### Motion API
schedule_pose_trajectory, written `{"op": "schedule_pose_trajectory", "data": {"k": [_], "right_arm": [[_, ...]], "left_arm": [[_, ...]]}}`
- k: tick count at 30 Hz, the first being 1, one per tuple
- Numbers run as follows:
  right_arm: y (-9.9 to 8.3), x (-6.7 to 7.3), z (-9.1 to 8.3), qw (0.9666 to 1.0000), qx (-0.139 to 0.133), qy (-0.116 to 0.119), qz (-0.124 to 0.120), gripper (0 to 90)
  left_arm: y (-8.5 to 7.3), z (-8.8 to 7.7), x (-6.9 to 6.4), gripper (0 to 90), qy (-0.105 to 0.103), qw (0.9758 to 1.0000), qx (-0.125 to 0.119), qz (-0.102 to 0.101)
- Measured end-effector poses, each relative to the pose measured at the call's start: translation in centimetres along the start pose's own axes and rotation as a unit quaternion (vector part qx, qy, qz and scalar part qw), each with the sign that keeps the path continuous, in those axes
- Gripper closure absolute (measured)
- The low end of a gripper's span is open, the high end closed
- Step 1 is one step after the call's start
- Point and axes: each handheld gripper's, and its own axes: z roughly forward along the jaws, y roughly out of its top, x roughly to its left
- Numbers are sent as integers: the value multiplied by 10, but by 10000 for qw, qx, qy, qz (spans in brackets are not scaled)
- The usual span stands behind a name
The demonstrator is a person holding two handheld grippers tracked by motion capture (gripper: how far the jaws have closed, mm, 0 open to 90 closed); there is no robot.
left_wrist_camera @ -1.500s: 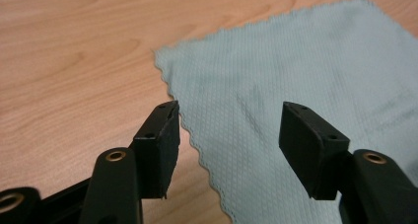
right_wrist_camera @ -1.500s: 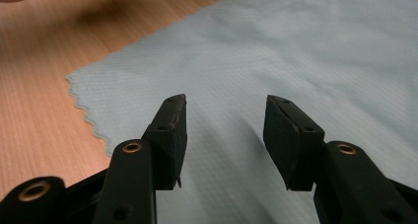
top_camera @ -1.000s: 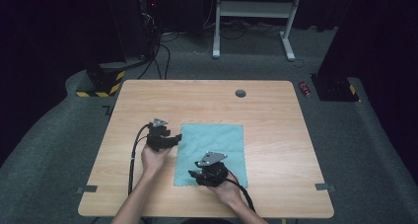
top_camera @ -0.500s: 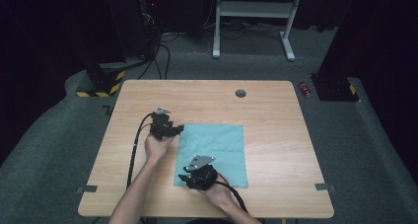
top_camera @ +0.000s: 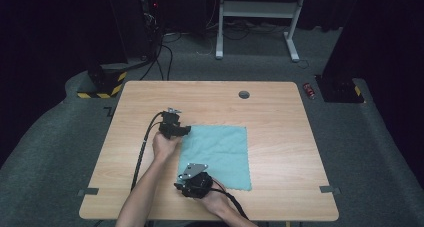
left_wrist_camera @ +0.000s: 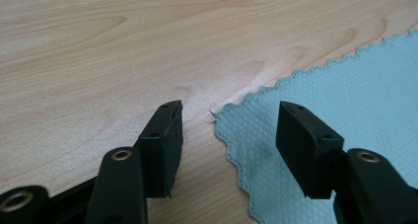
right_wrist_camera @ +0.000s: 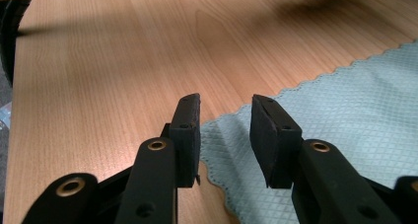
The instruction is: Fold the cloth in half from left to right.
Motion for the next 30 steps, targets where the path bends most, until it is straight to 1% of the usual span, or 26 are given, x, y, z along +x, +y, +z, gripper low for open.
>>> {"op": "schedule_pose_trajectory", "data": {"k": [3,5,7,11,14,17,19,20,22,23,25,26,28,30], "right_arm": [[0,3,1,9999,51,-45,-116,643],[0,4,3,9998,126,-65,-143,643],[0,6,3,9995,141,-143,-229,651],[0,7,3,9993,143,-203,-277,717],[0,9,3,9991,142,-256,-305,771],[0,12,3,9987,142,-303,-386,816],[0,14,3,9984,164,-349,-411,853],[0,14,3,9983,172,-371,-418,872],[0,13,2,9982,175,-380,-420,890],[0,12,2,9983,197,-376,-397,892],[0,12,2,9984,177,-365,-400,896],[-1,12,2,9984,167,-360,-404,898],[-2,11,0,9989,118,-304,-329,899],[-3,8,-4,9995,25,-215,-216,900]], "left_arm": [[0,0,0,475,97,9999,-22,27],[0,1,-1,511,187,9998,-17,94],[0,1,-2,548,263,9995,-13,153],[0,1,-3,622,345,9990,-8,285],[1,1,-4,675,301,9990,25,316],[6,3,-6,732,272,9988,150,379],[8,5,-8,772,251,9988,176,394],[9,6,-9,798,234,9989,156,363],[9,6,-8,857,163,9990,151,375],[9,6,-9,882,134,9992,150,334],[9,6,-7,891,99,9993,159,311],[10,6,-5,895,39,9996,170,220],[9,6,-1,900,-88,9998,165,69],[9,5,1,900,-134,9997,172,68]]}}
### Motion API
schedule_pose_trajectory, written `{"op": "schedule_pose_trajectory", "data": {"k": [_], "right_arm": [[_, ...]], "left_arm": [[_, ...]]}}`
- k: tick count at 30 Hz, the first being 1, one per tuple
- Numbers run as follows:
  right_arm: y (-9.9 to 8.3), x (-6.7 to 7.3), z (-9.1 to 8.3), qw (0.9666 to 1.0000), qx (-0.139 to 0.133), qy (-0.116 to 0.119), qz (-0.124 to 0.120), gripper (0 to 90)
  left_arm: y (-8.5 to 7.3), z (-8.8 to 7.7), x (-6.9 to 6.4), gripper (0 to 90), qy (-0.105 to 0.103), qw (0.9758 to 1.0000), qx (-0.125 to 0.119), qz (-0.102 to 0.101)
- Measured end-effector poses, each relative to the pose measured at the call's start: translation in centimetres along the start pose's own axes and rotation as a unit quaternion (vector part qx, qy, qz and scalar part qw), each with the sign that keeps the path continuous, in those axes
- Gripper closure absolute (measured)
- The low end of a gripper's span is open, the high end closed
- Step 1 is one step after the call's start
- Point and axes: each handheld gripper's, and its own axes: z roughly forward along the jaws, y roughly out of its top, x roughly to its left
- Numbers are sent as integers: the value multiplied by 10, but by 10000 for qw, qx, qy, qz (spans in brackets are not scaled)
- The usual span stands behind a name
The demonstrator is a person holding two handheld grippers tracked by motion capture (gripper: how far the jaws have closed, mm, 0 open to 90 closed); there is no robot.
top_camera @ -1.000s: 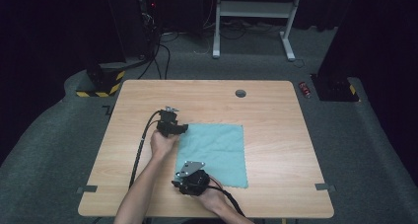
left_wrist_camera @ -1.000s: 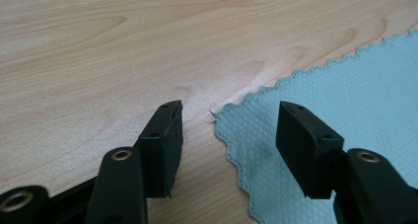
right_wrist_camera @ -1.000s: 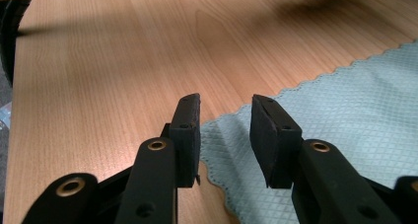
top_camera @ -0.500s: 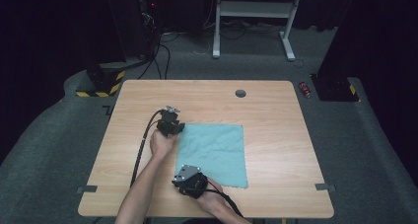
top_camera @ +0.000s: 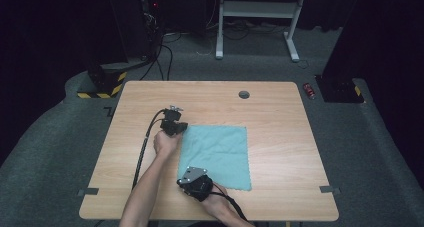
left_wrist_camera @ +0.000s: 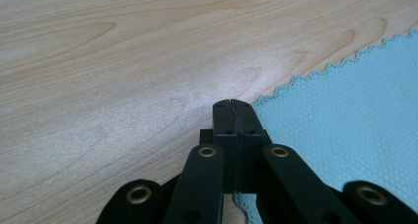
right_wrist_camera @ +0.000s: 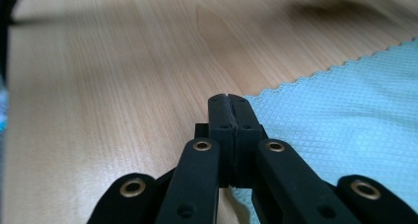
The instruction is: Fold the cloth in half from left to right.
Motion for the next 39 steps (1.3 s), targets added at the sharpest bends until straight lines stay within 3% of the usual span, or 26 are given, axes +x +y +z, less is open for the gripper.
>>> {"op": "schedule_pose_trajectory", "data": {"k": [4,13,15,20,24,28,35,39], "right_arm": [[0,-5,-10,9995,-201,110,199,900],[3,-4,-17,9989,-388,139,230,900],[5,-4,-19,9988,-414,123,249,900],[12,-6,-22,9987,-443,155,200,900],[16,-9,-24,9975,-510,317,379,900],[21,-7,-21,9976,-499,348,330,900],[33,-4,-21,9966,-599,490,291,900],[41,-1,-23,9962,-656,526,244,900]], "left_arm": [[3,-7,3,900,-136,9997,-186,-82],[11,-16,-2,900,-179,9993,-317,21],[13,-17,-3,900,-104,9994,-303,111],[14,-21,0,900,-64,9994,-312,91],[13,-24,4,900,-44,9995,-296,90],[13,-29,9,900,-16,9995,-303,67],[12,-46,16,900,76,9991,-422,-42],[14,-56,20,900,124,9989,-458,5]]}}
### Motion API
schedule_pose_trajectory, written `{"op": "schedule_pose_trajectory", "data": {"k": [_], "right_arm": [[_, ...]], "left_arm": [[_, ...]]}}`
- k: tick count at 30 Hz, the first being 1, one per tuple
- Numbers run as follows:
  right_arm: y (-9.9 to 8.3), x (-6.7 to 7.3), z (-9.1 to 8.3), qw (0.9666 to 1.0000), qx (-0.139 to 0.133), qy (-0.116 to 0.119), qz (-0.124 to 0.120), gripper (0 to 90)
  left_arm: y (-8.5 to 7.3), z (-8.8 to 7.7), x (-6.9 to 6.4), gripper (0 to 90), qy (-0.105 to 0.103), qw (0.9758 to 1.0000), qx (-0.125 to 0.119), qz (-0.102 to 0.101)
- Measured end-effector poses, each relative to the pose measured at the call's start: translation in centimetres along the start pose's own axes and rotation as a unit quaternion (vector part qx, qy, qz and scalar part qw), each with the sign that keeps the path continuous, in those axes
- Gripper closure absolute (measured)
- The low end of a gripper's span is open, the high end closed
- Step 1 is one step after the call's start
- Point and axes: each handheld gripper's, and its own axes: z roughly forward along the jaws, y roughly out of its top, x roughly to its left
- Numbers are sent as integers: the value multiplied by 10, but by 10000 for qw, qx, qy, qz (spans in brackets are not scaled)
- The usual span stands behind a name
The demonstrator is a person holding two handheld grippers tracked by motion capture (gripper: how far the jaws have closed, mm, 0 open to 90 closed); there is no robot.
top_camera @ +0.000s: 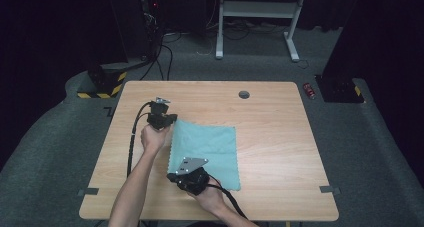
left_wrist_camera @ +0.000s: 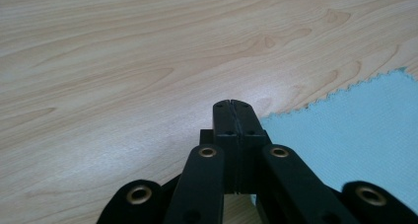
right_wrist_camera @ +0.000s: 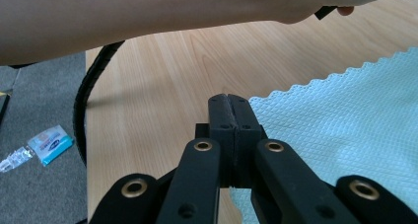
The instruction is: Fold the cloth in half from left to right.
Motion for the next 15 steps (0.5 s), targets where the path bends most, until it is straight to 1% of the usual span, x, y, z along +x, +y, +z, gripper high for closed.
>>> {"op": "schedule_pose_trajectory", "data": {"k": [2,3,5,6,8,10,12,15], "right_arm": [[2,0,-1,10000,-49,25,16,900],[2,-1,-2,10000,-61,37,14,900],[3,-1,-3,9999,-97,84,34,900],[3,-2,-4,9998,-143,144,73,900],[5,-4,-5,9994,-218,227,157,900],[7,-3,-6,9993,-267,229,131,900],[8,-2,-6,9995,-249,202,73,900],[6,-2,-10,9996,-263,109,31,900]], "left_arm": [[1,-4,2,900,38,10000,-17,14],[1,-6,2,900,38,10000,-39,-14],[1,-10,2,900,54,9999,-89,28],[1,-12,3,900,74,9999,-111,55],[2,-15,5,900,84,9999,-140,21],[2,-17,7,900,54,9998,-156,-54],[3,-19,7,900,25,9998,-181,-48],[4,-18,5,900,67,9997,-219,14]]}}
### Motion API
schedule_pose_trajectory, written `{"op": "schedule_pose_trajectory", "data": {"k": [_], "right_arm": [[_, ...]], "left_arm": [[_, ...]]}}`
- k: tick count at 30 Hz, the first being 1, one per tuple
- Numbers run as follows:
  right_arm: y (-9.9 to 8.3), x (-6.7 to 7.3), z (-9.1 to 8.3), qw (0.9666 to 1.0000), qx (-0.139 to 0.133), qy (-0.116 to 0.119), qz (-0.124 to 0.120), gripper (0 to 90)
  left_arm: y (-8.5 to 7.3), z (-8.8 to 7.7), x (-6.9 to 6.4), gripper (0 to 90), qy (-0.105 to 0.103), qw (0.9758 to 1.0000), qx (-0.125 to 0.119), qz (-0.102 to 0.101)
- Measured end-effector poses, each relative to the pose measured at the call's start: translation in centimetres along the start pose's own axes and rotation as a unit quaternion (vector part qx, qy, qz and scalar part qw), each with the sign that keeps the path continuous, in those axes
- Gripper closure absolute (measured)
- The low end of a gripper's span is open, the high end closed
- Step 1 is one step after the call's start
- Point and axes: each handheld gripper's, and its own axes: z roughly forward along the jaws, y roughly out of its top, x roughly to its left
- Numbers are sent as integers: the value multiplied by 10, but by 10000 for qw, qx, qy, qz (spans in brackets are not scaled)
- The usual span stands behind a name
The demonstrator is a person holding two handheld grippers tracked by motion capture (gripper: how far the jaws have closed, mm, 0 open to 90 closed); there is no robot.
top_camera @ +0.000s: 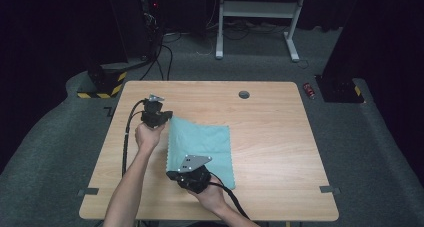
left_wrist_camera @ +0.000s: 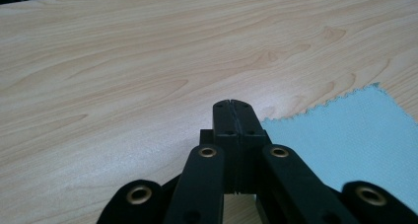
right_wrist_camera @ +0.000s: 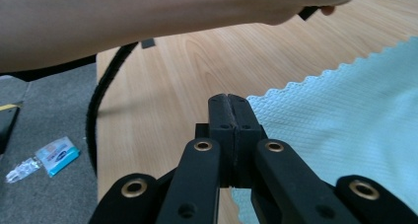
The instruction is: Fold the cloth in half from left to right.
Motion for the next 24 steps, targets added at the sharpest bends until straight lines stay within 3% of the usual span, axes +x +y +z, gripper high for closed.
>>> {"op": "schedule_pose_trajectory", "data": {"k": [3,10,24], "right_arm": [[-5,-4,-7,9999,-17,-72,75,900],[-17,-9,-22,9995,-20,-312,105,900],[-55,-18,-50,9963,50,-773,377,900]], "left_arm": [[0,2,-5,900,54,9999,-3,114],[1,15,-15,900,-5,9999,-24,137],[9,49,-53,900,-342,9987,108,368]]}}
